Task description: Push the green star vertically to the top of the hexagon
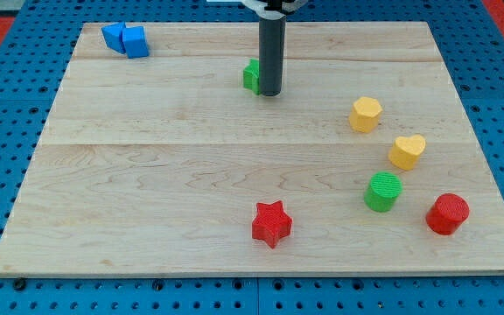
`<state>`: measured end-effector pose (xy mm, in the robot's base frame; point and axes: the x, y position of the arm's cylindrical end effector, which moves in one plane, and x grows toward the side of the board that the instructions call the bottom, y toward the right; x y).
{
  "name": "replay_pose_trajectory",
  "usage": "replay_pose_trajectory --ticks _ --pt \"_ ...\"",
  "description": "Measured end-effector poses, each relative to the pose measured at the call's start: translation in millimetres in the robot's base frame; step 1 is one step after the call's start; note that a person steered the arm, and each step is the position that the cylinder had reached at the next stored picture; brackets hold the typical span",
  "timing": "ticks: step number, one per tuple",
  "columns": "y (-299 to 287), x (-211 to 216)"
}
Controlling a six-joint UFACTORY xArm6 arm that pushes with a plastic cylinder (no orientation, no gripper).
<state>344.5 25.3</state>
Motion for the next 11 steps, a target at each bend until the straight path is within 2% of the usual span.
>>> replay_pose_trajectory --ticks 1,2,3,4,6,7,8,9,10,11 --pt "-35 20" --pt "-93 9" --pt "-43 -21" --pt "54 -28" --pt "68 -30" --pt "140 -43" --pt "166 -51" --pt "112 -34" --pt "24 -34" --pt "30 -48"
